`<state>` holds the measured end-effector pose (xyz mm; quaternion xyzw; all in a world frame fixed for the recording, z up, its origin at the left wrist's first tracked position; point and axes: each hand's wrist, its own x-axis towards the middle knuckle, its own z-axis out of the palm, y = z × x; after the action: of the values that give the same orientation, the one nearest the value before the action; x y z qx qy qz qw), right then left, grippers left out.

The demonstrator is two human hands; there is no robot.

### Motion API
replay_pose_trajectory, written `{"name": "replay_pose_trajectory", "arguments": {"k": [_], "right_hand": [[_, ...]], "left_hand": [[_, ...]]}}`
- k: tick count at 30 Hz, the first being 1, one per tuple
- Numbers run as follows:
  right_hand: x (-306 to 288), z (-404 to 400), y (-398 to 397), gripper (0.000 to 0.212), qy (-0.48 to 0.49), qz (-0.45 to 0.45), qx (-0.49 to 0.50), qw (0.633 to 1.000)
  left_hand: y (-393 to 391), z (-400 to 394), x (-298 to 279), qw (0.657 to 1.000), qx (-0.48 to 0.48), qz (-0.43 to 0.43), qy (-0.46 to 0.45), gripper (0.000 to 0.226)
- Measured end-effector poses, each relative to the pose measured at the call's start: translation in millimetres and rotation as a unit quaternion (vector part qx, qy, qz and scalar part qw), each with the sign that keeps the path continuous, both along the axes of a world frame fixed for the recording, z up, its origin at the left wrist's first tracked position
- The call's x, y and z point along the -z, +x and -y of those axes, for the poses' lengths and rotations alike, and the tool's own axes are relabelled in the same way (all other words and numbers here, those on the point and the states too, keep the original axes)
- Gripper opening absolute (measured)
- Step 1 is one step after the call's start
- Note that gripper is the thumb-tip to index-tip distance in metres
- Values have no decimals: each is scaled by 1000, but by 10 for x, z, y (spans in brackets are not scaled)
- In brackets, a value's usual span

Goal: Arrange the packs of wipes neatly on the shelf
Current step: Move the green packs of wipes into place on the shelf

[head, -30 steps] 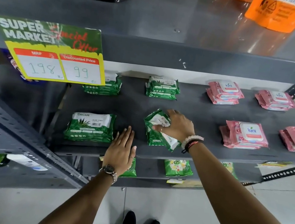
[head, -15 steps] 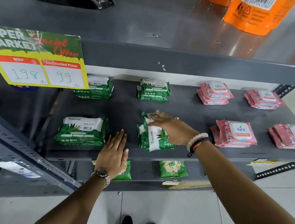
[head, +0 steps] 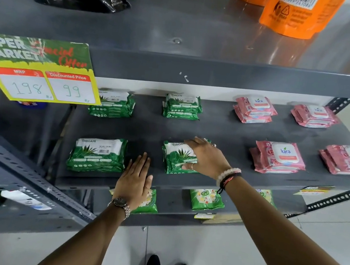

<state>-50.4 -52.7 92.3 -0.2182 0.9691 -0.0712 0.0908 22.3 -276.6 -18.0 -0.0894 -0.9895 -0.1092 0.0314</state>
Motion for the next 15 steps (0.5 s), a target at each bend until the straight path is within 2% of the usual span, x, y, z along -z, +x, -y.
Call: {"name": "replay_pose_trajectory", "arguments": {"k": [5, 15], "right_hand": [[24, 50, 39, 77, -18, -26, 20, 999], [33, 53, 49, 77, -36, -10, 23, 999]], "left_hand": [[-2, 0, -6, 1000, 1, 4, 6, 57], [-5, -6, -29, 1000, -3, 13, 6, 58]]}}
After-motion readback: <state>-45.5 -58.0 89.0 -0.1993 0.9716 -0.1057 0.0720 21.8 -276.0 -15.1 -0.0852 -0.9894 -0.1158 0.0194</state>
